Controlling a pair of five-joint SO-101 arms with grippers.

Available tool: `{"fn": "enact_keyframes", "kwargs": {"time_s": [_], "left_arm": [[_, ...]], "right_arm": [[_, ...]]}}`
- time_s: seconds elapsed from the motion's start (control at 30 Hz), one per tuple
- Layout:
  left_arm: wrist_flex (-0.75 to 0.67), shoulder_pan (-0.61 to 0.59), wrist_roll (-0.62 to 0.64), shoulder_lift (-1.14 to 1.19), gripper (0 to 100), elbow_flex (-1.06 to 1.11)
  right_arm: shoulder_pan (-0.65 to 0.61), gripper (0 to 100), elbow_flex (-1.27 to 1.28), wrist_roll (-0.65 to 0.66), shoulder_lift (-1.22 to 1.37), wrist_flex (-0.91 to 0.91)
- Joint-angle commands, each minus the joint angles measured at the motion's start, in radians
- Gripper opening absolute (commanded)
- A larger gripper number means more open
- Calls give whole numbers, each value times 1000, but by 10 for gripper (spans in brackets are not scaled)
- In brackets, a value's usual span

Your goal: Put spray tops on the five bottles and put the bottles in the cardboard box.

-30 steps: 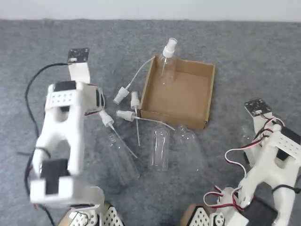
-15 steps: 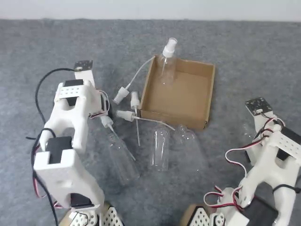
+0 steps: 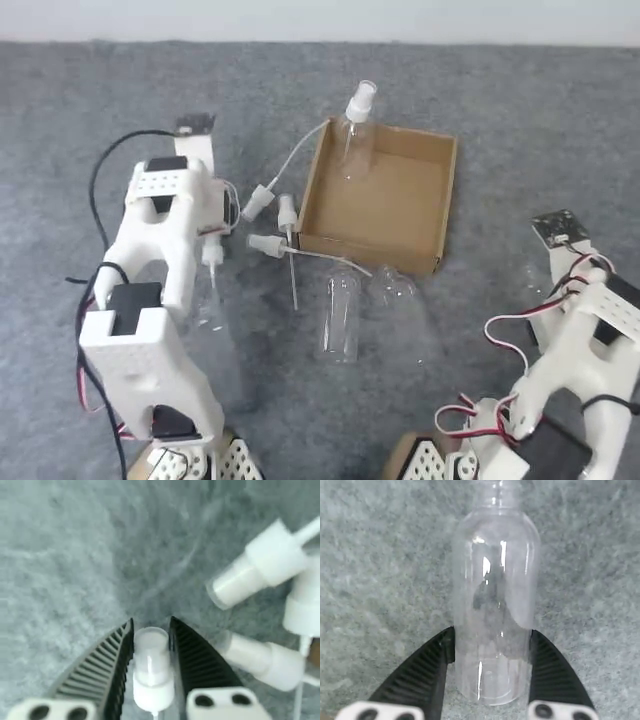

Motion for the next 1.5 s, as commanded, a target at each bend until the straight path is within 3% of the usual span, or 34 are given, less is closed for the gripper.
{"fn": "enact_keyframes", "kwargs": {"time_s": [0.0, 0.23, 0.43, 0.5, 0.7, 0.9, 1.07, 1.2, 1.47], "left_arm": [[29, 5, -29, -15, 80, -185], [267, 3, -129, -9, 80, -522], [552, -31, -232, -17, 80, -834], [618, -78, -264, -17, 80, -912], [614, -353, -423, -127, 79, -892], [563, -710, -690, -218, 79, -636], [411, -896, -862, -218, 80, -355], [404, -924, -965, -221, 80, -76], [255, -801, -974, -229, 80, 387]], "right_arm": [[18, 144, -20, 11, 1, -13], [18, 145, -20, 5, 1, -15], [18, 145, -20, 3, 1, -15], [18, 145, -20, 3, 1, -15], [12, 145, -20, 5, 1, -15], [15, 145, -18, 6, 1, -8], [-2, 145, -18, 5, -1, -8], [-4, 145, -18, 5, -1, -8], [-1, 145, -18, 5, -1, -7]]}}
